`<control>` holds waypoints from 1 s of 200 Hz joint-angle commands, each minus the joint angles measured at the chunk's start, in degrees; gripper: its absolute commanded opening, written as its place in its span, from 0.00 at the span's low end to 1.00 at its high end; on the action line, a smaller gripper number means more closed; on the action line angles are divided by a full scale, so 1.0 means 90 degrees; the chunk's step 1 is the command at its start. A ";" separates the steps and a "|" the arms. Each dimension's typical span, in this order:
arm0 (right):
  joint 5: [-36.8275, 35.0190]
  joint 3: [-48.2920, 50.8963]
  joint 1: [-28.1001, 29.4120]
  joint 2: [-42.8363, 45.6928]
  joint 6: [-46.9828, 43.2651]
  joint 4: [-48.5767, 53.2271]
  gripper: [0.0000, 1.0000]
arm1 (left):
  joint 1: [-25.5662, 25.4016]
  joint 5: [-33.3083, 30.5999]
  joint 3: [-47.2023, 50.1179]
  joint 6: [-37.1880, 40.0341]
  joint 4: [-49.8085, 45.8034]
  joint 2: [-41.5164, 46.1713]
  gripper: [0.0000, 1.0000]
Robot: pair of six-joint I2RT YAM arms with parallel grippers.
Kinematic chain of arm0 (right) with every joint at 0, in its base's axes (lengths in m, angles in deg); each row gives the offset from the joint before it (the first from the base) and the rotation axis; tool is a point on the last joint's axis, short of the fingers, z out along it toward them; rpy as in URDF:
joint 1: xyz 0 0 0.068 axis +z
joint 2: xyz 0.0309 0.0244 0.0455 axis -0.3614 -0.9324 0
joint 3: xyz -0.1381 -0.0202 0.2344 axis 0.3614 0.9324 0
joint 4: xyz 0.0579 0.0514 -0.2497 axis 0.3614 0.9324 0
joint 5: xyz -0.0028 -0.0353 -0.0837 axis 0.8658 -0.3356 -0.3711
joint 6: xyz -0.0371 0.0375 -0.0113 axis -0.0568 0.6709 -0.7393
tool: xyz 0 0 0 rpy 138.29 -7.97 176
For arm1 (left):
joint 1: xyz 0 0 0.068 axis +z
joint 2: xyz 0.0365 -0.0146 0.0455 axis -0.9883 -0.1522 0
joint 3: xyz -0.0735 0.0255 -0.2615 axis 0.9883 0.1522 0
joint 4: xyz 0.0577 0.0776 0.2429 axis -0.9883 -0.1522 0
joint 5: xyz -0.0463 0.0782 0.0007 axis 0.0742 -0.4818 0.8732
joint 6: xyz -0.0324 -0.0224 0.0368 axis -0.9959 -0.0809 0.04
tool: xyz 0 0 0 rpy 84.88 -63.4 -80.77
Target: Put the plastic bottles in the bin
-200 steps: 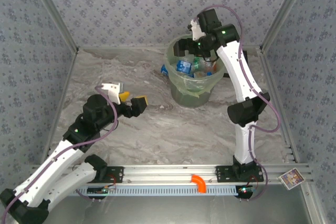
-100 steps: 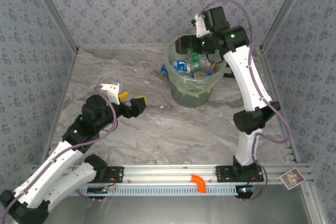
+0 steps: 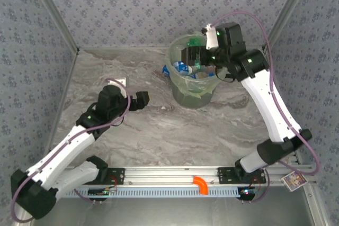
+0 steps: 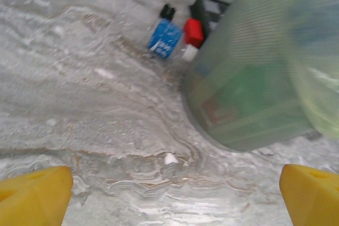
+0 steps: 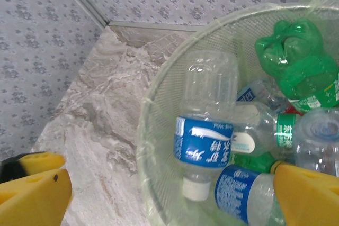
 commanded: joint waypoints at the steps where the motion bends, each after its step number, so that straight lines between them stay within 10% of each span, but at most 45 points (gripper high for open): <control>1: -0.0253 0.0589 0.0084 0.0641 0.0134 -0.0653 1.00 | 0.0277 -0.0005 -0.0316 -0.0515 0.0254 -0.0458 0.99; 200: -0.0842 0.2759 0.0083 0.2971 -0.0238 -0.1152 1.00 | 0.0803 0.0537 -0.4517 -0.4188 0.1826 -0.7184 0.86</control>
